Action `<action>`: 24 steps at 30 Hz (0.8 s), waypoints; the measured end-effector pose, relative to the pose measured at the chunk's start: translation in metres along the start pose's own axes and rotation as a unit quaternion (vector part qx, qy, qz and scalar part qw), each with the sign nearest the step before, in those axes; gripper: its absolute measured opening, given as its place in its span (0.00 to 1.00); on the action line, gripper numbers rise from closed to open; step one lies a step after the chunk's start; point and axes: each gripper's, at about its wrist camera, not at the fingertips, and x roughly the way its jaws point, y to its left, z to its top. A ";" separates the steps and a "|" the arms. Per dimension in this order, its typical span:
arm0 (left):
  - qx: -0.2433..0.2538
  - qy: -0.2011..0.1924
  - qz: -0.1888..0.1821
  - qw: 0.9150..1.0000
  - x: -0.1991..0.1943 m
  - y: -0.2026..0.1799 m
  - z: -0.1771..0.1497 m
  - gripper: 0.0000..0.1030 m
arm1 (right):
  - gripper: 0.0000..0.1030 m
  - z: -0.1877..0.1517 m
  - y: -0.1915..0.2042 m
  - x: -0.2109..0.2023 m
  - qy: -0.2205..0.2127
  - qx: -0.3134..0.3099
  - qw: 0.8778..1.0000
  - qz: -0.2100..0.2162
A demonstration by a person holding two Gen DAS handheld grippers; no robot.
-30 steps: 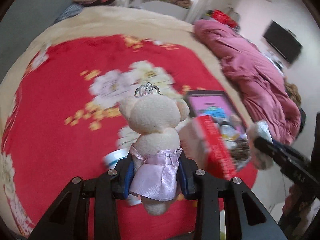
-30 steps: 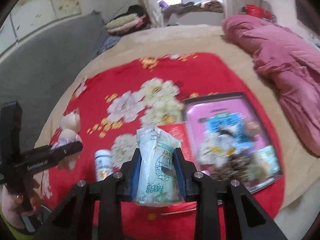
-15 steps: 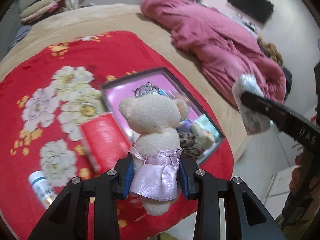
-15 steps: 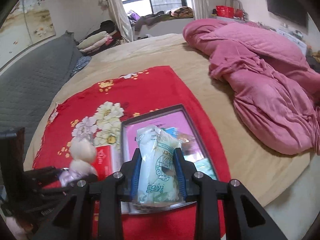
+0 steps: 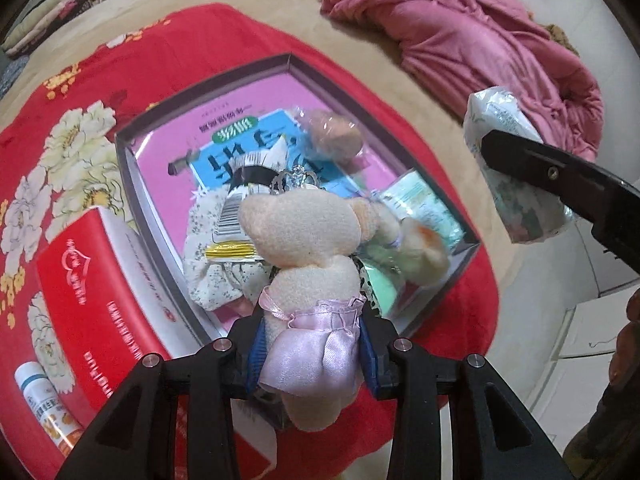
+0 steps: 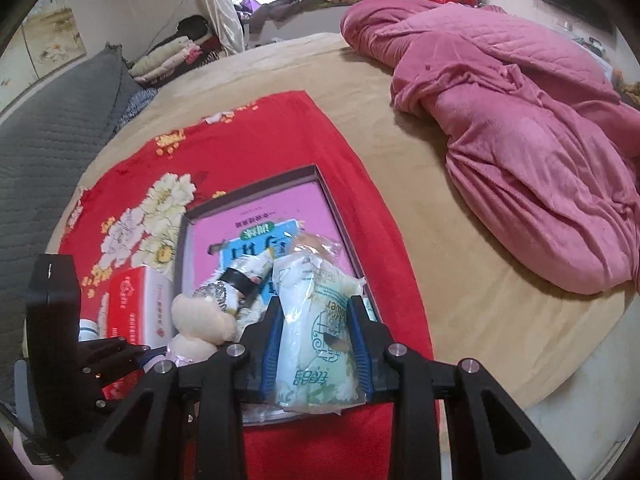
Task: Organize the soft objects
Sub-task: 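Carry the teddy bear and tissue packet over the tray and lower them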
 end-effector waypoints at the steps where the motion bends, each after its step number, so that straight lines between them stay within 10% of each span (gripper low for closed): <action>1: -0.002 0.003 -0.003 1.000 0.003 0.001 0.000 0.39 | 0.31 0.000 0.000 0.006 0.005 -0.002 1.000 -0.002; 24: 0.000 -0.005 -0.013 1.000 0.016 0.008 -0.002 0.44 | 0.38 -0.007 0.008 0.081 0.064 -0.025 0.997 -0.023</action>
